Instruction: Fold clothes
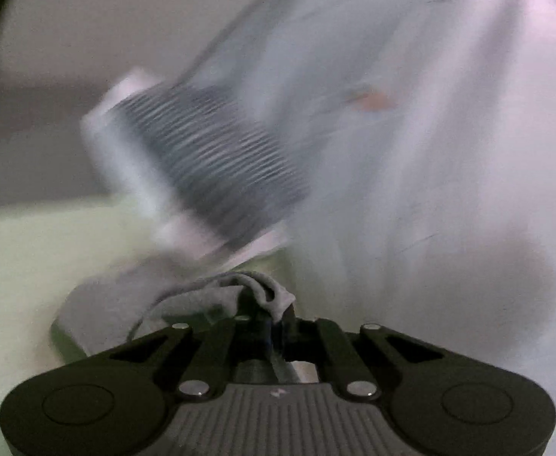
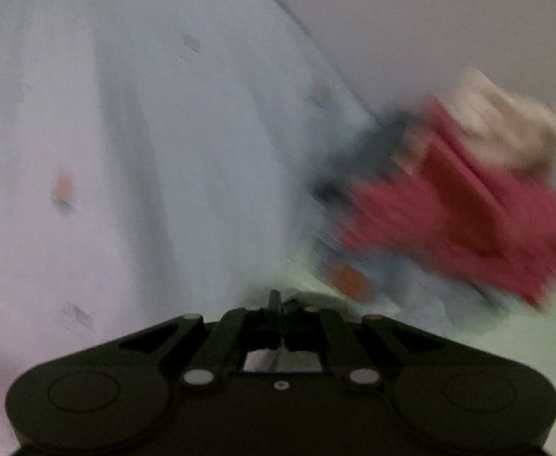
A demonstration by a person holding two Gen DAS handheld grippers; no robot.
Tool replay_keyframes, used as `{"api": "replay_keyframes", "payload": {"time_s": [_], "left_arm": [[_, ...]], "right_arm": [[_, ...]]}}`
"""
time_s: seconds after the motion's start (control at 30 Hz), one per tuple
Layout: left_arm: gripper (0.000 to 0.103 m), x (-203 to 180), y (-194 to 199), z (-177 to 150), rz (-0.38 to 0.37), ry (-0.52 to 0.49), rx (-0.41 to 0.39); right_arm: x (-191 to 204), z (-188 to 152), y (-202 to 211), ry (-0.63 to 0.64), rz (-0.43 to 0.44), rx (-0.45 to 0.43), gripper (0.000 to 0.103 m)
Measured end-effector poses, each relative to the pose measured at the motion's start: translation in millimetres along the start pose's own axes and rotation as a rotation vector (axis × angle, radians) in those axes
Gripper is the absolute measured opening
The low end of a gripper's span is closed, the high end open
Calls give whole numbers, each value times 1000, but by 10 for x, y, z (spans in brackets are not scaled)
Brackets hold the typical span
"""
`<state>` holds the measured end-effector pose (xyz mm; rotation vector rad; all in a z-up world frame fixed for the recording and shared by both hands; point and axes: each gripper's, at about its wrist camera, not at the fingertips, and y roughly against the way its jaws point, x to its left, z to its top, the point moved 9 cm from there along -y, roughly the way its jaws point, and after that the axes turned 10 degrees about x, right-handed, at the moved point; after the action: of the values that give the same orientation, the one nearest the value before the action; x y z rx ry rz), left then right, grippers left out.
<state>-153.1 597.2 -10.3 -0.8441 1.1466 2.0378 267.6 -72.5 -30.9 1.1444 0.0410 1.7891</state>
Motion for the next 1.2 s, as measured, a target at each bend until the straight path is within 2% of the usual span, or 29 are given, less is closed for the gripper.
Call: {"api": "replay_keyframes", "payload": {"time_s": [0.1, 0.2, 0.27, 0.37, 0.43, 0.5, 0.63, 0.7, 0.77, 0.83, 0.87, 0.9, 0.97, 1.07, 1.13, 1.2], "left_arm": [[4, -722, 321, 294, -111, -136, -110], [4, -1081, 727, 370, -133, -259, -209], [4, -1079, 897, 315, -113, -297, -239], [5, -653, 909, 93, -4, -302, -205], [5, -283, 877, -107, 86, -295, -161], [5, 220, 793, -424, 203, -266, -78], [5, 1276, 681, -1115, 420, -220, 111], [7, 1722, 630, -1401, 511, -202, 200], [11, 2098, 642, -1605, 594, -165, 260], [11, 2348, 750, -1701, 623, -119, 268], [14, 2414, 810, -1723, 615, -93, 260], [19, 2451, 872, -1731, 602, -70, 248], [24, 2492, 1001, -1728, 574, -29, 220], [28, 2545, 1126, -1618, 531, 37, 171], [30, 2579, 1174, -1512, 512, 86, 127], [31, 2629, 1260, -1428, 503, 131, 79]], "right_arm": [[450, 367, 306, -6, 138, -106, 1], [731, 595, 683, 16, 227, -205, 1], [728, 569, 867, 59, 227, -233, 1], [480, 358, 895, 94, 159, -192, 1], [116, 103, 795, 72, 84, -118, 1], [-320, -198, 664, 33, -14, -31, 1], [-1231, -887, 415, -18, -269, 143, 1], [-1572, -1162, 314, -25, -387, 219, 2], [-1833, -1359, 235, -23, -466, 294, 3], [-1940, -1456, 228, -41, -490, 317, 7], [-1963, -1484, 235, -48, -494, 318, 13], [-1951, -1504, 240, -49, -489, 315, 23], [-1927, -1528, 272, -42, -482, 307, 33], [-1919, -1568, 277, -19, -500, 311, 39], [-1945, -1589, 305, -20, -521, 308, 51], [-2023, -1596, 330, -32, -536, 304, 52]]}}
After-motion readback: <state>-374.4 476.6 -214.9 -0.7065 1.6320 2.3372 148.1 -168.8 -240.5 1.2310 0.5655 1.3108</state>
